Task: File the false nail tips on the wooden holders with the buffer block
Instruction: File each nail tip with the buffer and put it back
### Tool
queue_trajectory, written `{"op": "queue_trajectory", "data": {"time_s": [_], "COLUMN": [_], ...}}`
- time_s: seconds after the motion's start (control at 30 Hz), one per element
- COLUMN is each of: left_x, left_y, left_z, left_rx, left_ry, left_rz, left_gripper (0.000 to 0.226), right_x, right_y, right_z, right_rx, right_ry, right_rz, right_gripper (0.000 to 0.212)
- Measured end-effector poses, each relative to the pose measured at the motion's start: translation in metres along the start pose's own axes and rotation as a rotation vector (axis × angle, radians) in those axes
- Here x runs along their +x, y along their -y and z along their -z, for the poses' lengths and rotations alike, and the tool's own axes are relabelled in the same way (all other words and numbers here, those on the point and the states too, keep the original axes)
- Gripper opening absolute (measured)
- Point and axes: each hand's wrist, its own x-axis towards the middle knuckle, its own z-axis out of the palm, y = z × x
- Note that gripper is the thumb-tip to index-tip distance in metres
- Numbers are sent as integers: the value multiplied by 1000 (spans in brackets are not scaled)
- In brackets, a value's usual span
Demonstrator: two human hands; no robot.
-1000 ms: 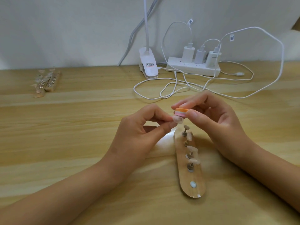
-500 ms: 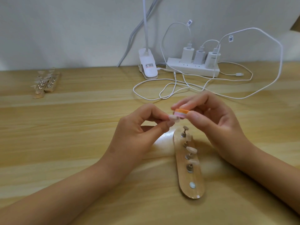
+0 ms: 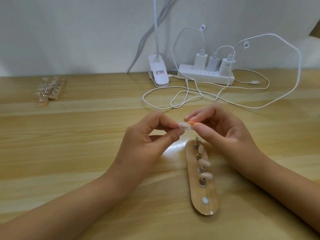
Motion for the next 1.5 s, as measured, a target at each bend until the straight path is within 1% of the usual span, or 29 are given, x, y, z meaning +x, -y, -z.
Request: {"op": "queue_trajectory", "data": {"time_s": [0.07, 0.1, 0.17, 0.23, 0.27, 0.33, 0.4, 0.43, 0.5, 0.57, 0.6, 0.63, 0.67, 0.73, 0.77, 0.83, 0.87, 0.9, 0.93, 1.0, 1.03, 1.07, 1.13, 1.17, 1.23, 1.3, 1.37, 1.43, 1.5], "left_x": [0, 0, 1, 1, 1, 1, 1, 1, 1, 1, 1, 1, 1, 1, 1, 0, -1, -1, -1, -1, -1, -1, -3, -3, -3, -2, -2, -2, -1], "left_y": [0, 0, 0, 0, 0, -1, 0, 1, 1, 1, 1, 1, 2, 2, 2, 2, 1, 1, 1, -1, -1, -1, -1, -2, -3, -2, -1, -1, 0], "left_z": [0, 0, 1, 1, 1, 0, 0, 0, 0, 0, 0, 0, 0, 0, -1, -1, -1, -1, -1, -1, -2, -2, -3, -3, -3, -3, -2, -2, -1], "left_rx": [-10, -9, -3, -2, -4, -7, 8, 13, 7, 11, 19, 28, 34, 30, 28, 45, 56, 60, 58, 56, 65, 77, 82, 80, 84, 104, 114, 107, 104], "left_ry": [-3, -2, -5, -13, -8, 12, 21, 21, 28, 41, 44, 45, 44, 45, 48, 50, 49, 47, 46, 50, 56, 63, 74, 77, 78, 79, 69, 58, 53], "left_rz": [5, 8, 15, 12, 7, 10, 35, 48, 57, 51, 50, 48, 46, 37, 32, 16, 13, 14, 17, 15, 5, -7, -13, -8, -4, -13, -6, 15, 34], "left_gripper": [10, 10, 14, 18, 18, 16, 13, 13, 12, 12, 12, 12, 13, 14, 13, 11, 11, 12, 12, 9, 7, 7, 6, 6, 6, 7, 10, 10, 11], "right_x": [-1, -1, 0, -1, -1, -2, -2, -1, 0, 0, 0, 0, 0, 0, -1, -1, -1, -1, -1, -3, -3, -3, -2, -2, -3, -3, -2, -3, -4], "right_y": [0, 0, 0, 0, 1, 2, 2, 1, 1, 1, 0, 0, -2, -1, -1, -2, -3, -4, -2, 0, -1, -1, -2, -1, 1, 0, -2, 0, 0], "right_z": [0, -1, -2, -2, -2, -4, -7, -7, -6, -4, -5, -4, -4, -4, -4, -5, -4, -4, -4, -5, -5, -5, -3, -3, -4, -6, -4, -4, -6], "right_rx": [-5, -11, -22, -4, 2, 1, 22, 43, 66, 47, 41, 39, 35, 21, 18, 22, 30, 28, 9, -25, -38, -32, -10, -10, -21, -28, -30, -61, -115], "right_ry": [-47, -36, -12, -55, -80, -40, -15, -42, -96, -31, 0, 4, -27, -83, -60, -7, -8, -31, -49, 4, 32, 38, -17, -46, -9, 36, -20, -56, 11], "right_rz": [49, 74, 36, 18, 51, 107, 38, 6, 14, 19, -24, -68, -80, -15, 13, -38, -75, -72, -28, 74, 73, 34, -4, 30, 111, 66, 27, 116, 178], "right_gripper": [12, 11, 9, 8, 7, 11, 15, 13, 9, 8, 8, 8, 10, 12, 13, 12, 11, 9, 9, 8, 8, 8, 8, 8, 9, 8, 10, 10, 10]}}
